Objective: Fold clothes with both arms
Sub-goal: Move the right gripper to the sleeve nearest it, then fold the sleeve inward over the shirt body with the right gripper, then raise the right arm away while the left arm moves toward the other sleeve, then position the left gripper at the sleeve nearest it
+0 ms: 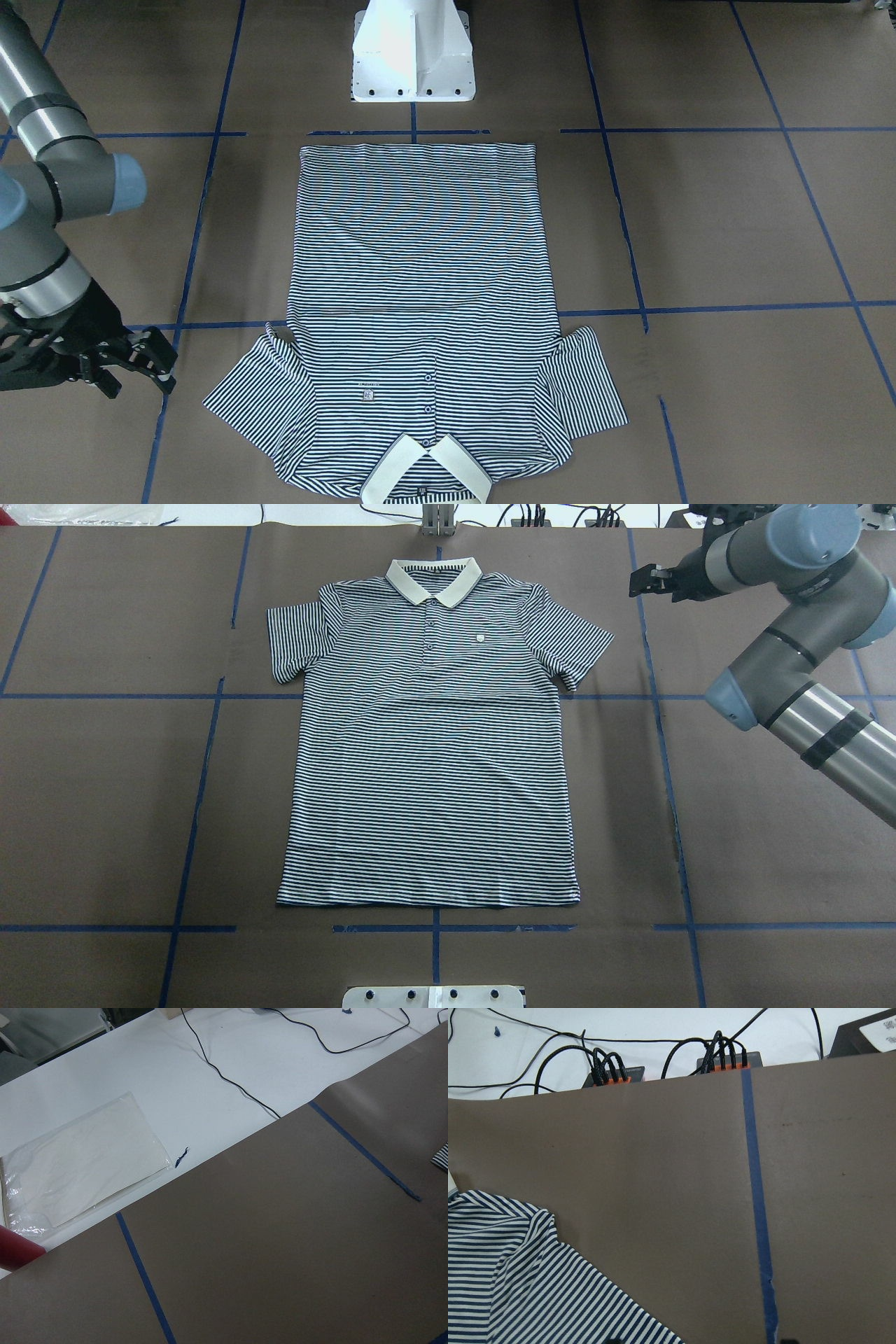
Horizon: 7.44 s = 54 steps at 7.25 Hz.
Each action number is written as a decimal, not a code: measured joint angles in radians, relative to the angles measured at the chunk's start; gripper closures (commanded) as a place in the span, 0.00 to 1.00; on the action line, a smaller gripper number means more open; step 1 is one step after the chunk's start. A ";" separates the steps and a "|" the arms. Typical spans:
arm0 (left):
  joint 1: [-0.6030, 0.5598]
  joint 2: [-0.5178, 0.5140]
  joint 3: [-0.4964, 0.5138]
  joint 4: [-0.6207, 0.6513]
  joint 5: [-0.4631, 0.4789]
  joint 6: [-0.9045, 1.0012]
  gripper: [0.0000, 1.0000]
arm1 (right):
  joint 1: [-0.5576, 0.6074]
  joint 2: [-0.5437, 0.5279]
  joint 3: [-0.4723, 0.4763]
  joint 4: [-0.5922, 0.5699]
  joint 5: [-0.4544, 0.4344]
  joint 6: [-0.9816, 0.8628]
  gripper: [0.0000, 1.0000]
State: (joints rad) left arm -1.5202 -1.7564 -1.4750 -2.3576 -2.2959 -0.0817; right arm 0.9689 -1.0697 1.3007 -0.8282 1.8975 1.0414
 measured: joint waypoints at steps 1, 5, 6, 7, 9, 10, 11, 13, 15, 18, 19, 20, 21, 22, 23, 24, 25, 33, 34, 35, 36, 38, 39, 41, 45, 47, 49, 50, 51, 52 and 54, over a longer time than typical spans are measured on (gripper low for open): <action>0.000 0.000 0.000 0.000 0.000 0.000 0.00 | -0.039 0.017 -0.051 0.034 -0.047 0.029 0.30; 0.002 0.001 0.001 0.000 -0.001 0.002 0.00 | -0.113 0.084 -0.178 0.061 -0.140 0.058 0.35; 0.002 0.002 0.001 0.000 -0.002 0.002 0.00 | -0.123 0.085 -0.188 0.061 -0.150 0.058 0.37; 0.002 0.002 0.001 0.000 -0.002 0.002 0.00 | -0.130 0.085 -0.193 0.061 -0.155 0.058 0.38; 0.002 0.004 0.003 0.000 -0.001 0.002 0.00 | -0.135 0.083 -0.196 0.061 -0.158 0.058 1.00; 0.002 0.005 0.003 0.000 -0.001 0.003 0.00 | -0.135 0.083 -0.196 0.061 -0.158 0.061 1.00; 0.002 0.006 0.004 0.000 -0.001 0.003 0.00 | -0.135 0.082 -0.195 0.060 -0.158 0.063 1.00; 0.002 0.009 0.004 -0.001 -0.001 0.004 0.00 | -0.135 0.088 -0.184 0.057 -0.158 0.065 1.00; 0.002 0.010 0.004 -0.002 -0.001 0.005 0.00 | -0.133 0.127 -0.168 -0.001 -0.157 0.071 1.00; 0.002 0.011 0.005 -0.002 -0.001 0.005 0.00 | -0.190 0.288 -0.152 -0.276 -0.276 0.210 1.00; 0.002 0.011 0.005 -0.002 -0.001 0.005 0.00 | -0.227 0.345 -0.178 -0.326 -0.343 0.289 1.00; 0.002 0.011 0.005 -0.001 -0.001 0.005 0.00 | -0.257 0.404 -0.233 -0.346 -0.400 0.352 1.00; 0.002 0.011 0.005 -0.001 0.000 0.005 0.00 | -0.274 0.448 -0.285 -0.352 -0.436 0.391 1.00; 0.002 0.011 0.005 -0.001 -0.001 0.005 0.00 | -0.284 0.471 -0.313 -0.354 -0.453 0.412 1.00; 0.002 0.011 0.005 -0.001 -0.001 0.005 0.00 | -0.291 0.486 -0.333 -0.355 -0.464 0.438 1.00; 0.002 0.011 0.005 -0.001 -0.001 0.005 0.00 | -0.295 0.502 -0.355 -0.355 -0.474 0.476 0.09; 0.002 0.011 0.005 0.000 -0.001 0.005 0.00 | -0.298 0.511 -0.371 -0.354 -0.481 0.497 0.00; 0.180 -0.158 0.067 -0.019 0.033 -0.144 0.00 | -0.015 0.322 -0.116 -0.357 -0.002 -0.099 0.00; 0.237 -0.201 0.076 -0.029 0.072 -0.303 0.00 | 0.041 0.266 -0.077 -0.354 0.073 -0.200 0.00; 0.302 -0.241 0.079 -0.045 0.135 -0.464 0.00 | 0.101 0.201 -0.035 -0.350 0.151 -0.296 0.00; 0.381 -0.272 0.078 -0.062 0.245 -0.609 0.00 | 0.159 0.135 0.004 -0.346 0.221 -0.391 0.00; 0.530 -0.316 0.121 -0.078 0.443 -0.780 0.07 | 0.229 0.041 0.055 -0.343 0.298 -0.506 0.00; 0.565 -0.345 0.170 -0.079 0.485 -0.859 0.11 | 0.240 0.023 0.064 -0.342 0.307 -0.522 0.00; 0.615 -0.431 0.320 -0.084 0.587 -0.964 0.19 | 0.245 0.008 0.068 -0.341 0.307 -0.530 0.00; 0.638 -0.520 0.483 -0.086 0.626 -0.890 0.28 | 0.246 0.001 0.067 -0.341 0.304 -0.531 0.00; 0.640 -0.544 0.526 -0.091 0.625 -0.879 0.33 | 0.246 -0.002 0.066 -0.340 0.302 -0.531 0.00; 0.644 -0.553 0.565 -0.130 0.625 -0.879 0.36 | 0.246 -0.005 0.066 -0.340 0.301 -0.531 0.00; 0.645 -0.556 0.580 -0.145 0.625 -0.881 0.37 | 0.246 -0.005 0.066 -0.340 0.301 -0.531 0.00; 0.646 -0.558 0.588 -0.155 0.625 -0.886 0.37 | 0.246 -0.006 0.065 -0.340 0.301 -0.531 0.00; 0.646 -0.559 0.595 -0.163 0.624 -0.891 0.38 | 0.246 -0.006 0.064 -0.340 0.300 -0.531 0.00; 0.648 -0.560 0.606 -0.178 0.624 -0.900 0.39 | 0.245 -0.007 0.063 -0.341 0.299 -0.531 0.00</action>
State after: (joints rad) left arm -0.8719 -2.3162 -0.8686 -2.5356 -1.6719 -0.9815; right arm 1.2137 -1.0763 1.3636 -1.1687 2.1969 0.5108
